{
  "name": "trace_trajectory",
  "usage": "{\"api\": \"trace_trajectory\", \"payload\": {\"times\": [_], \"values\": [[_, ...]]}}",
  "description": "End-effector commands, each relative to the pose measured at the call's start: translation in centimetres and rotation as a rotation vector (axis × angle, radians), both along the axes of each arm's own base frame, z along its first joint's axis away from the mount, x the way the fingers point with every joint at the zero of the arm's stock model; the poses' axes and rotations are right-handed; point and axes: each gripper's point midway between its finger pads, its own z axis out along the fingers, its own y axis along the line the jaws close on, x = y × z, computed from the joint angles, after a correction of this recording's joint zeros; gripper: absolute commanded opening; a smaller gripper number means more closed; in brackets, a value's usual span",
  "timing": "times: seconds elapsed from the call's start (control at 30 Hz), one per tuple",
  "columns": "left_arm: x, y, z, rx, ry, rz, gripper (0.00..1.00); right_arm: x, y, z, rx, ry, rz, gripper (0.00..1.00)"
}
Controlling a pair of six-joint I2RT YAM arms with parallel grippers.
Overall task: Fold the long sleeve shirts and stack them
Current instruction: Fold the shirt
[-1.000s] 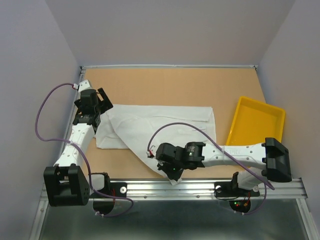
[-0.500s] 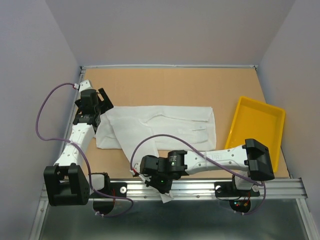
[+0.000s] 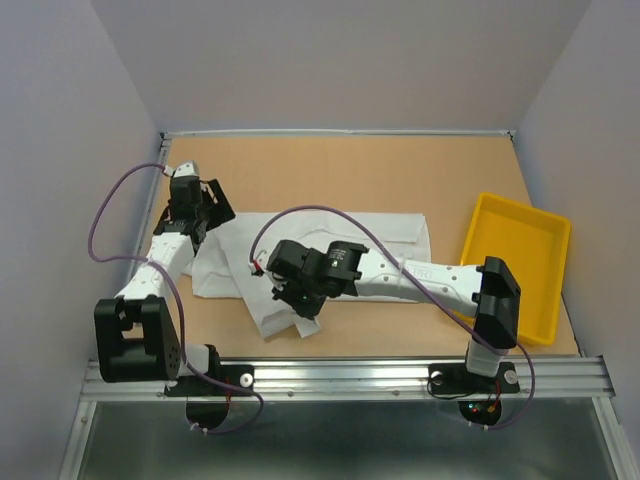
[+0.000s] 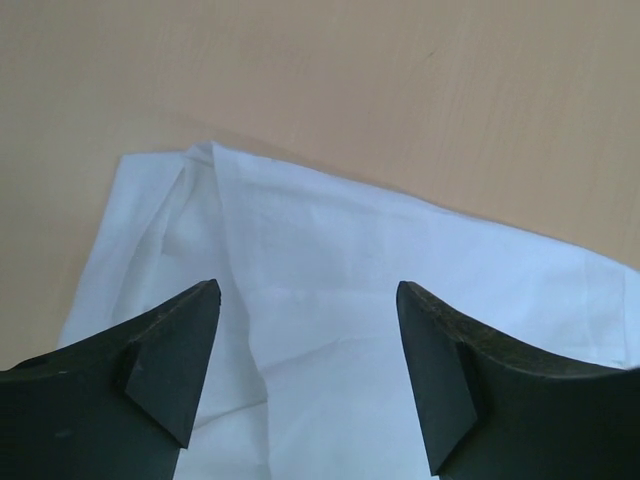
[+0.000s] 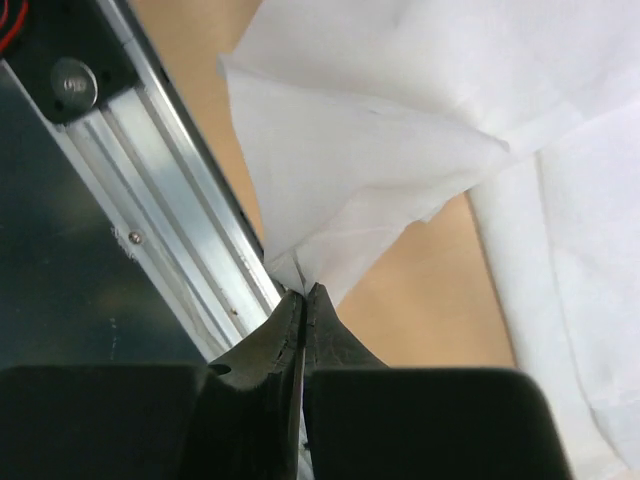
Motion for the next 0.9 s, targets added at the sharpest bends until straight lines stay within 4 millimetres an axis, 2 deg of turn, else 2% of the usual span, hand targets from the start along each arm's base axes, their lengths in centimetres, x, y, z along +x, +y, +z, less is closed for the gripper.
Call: {"api": "trace_trajectory", "payload": {"times": [0.0, 0.1, 0.23, 0.33, 0.37, 0.53, 0.6, 0.63, 0.73, 0.87], "values": [[2.5, -2.0, 0.3, -0.068, -0.011, -0.089, 0.79, 2.0, 1.0, 3.6, 0.065, -0.064, 0.026, 0.01], [4.1, -2.6, -1.7, -0.095, 0.056, -0.101, 0.74, 3.4, 0.8, 3.9, 0.069, -0.071, 0.009, 0.01], [6.8, -0.7, -4.6, -0.042, 0.143, -0.007, 0.68, 5.8, 0.1, 4.7, 0.091, -0.07, -0.046, 0.01], [7.7, 0.3, -5.8, -0.011, 0.181, 0.039, 0.66, 7.3, -0.7, 5.1, 0.103, -0.068, -0.084, 0.01], [8.2, 1.0, -6.4, -0.006, 0.19, 0.068, 0.66, 8.3, -1.3, 4.9, 0.098, -0.063, -0.113, 0.01], [8.8, 2.8, -7.7, 0.036, 0.213, 0.122, 0.66, 11.7, -4.3, 4.3, 0.099, -0.02, -0.226, 0.01], [8.8, 3.4, -7.8, 0.036, 0.216, 0.136, 0.67, 12.1, -5.2, 3.4, 0.093, 0.018, -0.253, 0.01], [8.7, 3.5, -7.8, 0.045, 0.218, 0.142, 0.67, 13.0, -5.9, 3.3, 0.1, 0.024, -0.287, 0.01], [8.6, 4.0, -7.7, 0.066, 0.217, 0.152, 0.7, 13.8, -7.1, 2.1, 0.104, 0.068, -0.334, 0.01], [8.6, 4.2, -7.9, 0.078, 0.221, 0.156, 0.72, 16.0, -9.4, 0.6, 0.11, 0.139, -0.446, 0.01]]}}
